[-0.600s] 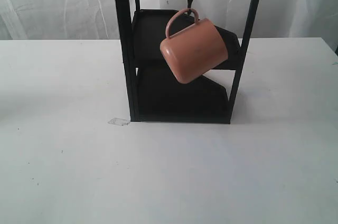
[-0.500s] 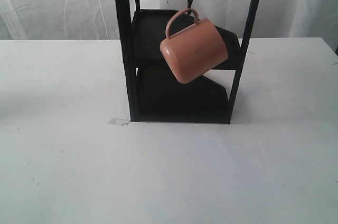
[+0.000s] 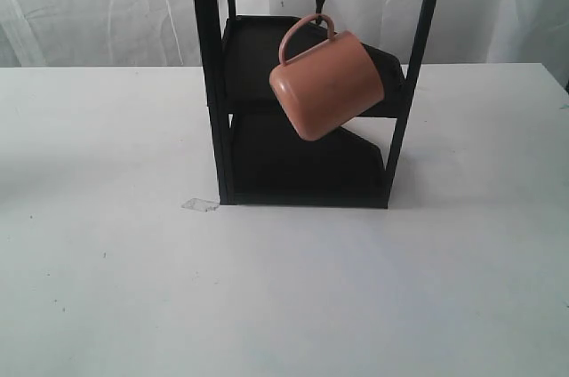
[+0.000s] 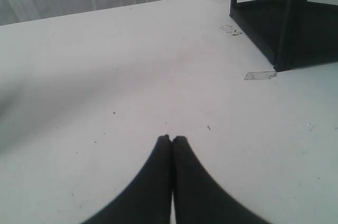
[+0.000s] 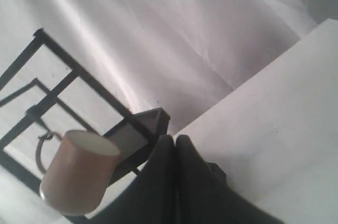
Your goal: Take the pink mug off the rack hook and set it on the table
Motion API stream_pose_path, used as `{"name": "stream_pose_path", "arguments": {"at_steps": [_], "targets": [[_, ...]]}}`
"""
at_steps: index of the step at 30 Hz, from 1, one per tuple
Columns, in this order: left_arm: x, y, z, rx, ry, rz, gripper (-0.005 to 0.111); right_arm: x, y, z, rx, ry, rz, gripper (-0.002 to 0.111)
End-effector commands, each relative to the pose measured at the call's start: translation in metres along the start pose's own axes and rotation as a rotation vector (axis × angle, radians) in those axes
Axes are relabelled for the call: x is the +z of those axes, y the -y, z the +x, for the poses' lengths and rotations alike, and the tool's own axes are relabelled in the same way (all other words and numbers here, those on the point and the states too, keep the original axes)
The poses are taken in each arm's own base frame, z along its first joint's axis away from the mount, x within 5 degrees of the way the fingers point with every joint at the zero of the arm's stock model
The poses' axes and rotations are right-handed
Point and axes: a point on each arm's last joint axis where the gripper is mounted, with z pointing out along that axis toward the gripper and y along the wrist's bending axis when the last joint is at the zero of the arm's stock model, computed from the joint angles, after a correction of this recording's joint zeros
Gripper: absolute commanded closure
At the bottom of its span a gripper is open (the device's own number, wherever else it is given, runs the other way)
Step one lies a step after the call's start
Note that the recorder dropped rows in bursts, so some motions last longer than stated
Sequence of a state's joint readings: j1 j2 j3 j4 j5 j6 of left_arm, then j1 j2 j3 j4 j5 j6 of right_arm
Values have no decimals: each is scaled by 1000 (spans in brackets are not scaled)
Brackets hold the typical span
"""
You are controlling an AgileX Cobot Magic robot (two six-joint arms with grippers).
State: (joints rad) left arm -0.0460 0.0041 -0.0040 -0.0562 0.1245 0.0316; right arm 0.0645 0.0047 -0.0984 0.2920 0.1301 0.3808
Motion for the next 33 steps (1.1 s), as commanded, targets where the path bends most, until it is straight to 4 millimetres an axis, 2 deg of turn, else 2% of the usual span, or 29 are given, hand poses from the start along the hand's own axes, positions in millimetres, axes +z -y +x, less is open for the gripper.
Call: {"name": "stream_pose_path", "arguments": {"at_steps": [1,6,11,15,17,19,20,23,28,33], "targets": [[0,0,1,-5,-4,-4,107,-12,-31,-23,-231,-117,-93,108],[0,0,1,-5,-4,-4,107,-5,-56,-36,-455,-363,-169,108],[0,0,1,-5,-4,-4,107,9,-68,-41,-689,-541,-217,108],[0,0,1,-5,-4,-4,107,24,-78,-44,-757,-650,-268,105],[0,0,1,-5,-4,-4,107,36,-85,-44,-777,-696,-315,95],[0,0,1,-5,-4,-4,107,48,-91,-46,-790,-690,-362,79],[0,0,1,-5,-4,-4,107,56,-94,-46,-799,-684,-388,65],[0,0,1,-5,-4,-4,107,79,-102,-49,-795,-621,-430,38],[0,0,1,-5,-4,-4,107,111,-103,-40,-842,-570,-489,40],[0,0,1,-5,-4,-4,107,132,-106,-30,-871,-527,-597,40]]}}
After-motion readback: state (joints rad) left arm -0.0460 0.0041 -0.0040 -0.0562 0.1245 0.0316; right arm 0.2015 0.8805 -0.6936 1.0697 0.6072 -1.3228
